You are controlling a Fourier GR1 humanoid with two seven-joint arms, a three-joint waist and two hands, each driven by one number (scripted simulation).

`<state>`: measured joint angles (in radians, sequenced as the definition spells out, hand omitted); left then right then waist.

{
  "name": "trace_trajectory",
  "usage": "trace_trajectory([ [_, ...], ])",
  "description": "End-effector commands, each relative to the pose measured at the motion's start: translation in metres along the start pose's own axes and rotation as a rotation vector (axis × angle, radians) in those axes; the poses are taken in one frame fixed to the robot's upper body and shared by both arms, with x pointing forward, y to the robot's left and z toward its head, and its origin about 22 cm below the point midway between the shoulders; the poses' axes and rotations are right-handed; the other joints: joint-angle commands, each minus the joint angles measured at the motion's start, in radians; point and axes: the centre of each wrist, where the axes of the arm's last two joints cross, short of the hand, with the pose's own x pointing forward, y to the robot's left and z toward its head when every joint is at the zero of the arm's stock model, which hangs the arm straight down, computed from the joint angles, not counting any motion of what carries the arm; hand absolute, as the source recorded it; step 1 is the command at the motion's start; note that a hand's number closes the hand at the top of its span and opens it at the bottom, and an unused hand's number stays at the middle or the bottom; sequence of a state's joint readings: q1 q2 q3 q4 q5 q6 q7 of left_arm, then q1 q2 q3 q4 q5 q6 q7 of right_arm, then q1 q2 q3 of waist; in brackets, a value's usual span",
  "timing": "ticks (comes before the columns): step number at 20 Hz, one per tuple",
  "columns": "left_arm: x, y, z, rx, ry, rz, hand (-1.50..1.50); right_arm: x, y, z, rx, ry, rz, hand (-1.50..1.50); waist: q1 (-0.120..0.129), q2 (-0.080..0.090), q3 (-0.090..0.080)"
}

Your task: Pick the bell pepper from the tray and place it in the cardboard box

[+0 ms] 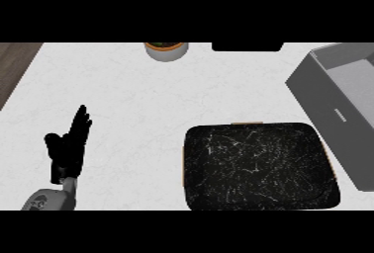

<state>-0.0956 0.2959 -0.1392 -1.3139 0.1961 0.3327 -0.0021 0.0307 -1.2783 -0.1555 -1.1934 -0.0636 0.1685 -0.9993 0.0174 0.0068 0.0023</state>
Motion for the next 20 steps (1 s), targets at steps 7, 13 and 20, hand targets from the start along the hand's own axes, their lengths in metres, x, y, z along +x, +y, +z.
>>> trace_trajectory([
  [7, 0.001, -0.017, -0.010, -0.036, -0.004, -0.004, 0.00, -0.039, 0.050, -0.050, 0.040, -0.062, -0.072, 1.50, 0.040, 0.009, 0.000],
  [13, 0.001, -0.006, -0.008, -0.043, -0.016, -0.016, 0.00, -0.059, 0.075, -0.091, 0.073, 0.053, -0.066, 1.50, 0.043, 0.007, 0.000],
  [20, 0.007, -0.027, -0.013, -0.038, -0.028, 0.002, 0.00, -0.076, 0.108, -0.077, 0.106, 0.039, -0.302, -1.50, 0.042, 0.017, 0.002],
])
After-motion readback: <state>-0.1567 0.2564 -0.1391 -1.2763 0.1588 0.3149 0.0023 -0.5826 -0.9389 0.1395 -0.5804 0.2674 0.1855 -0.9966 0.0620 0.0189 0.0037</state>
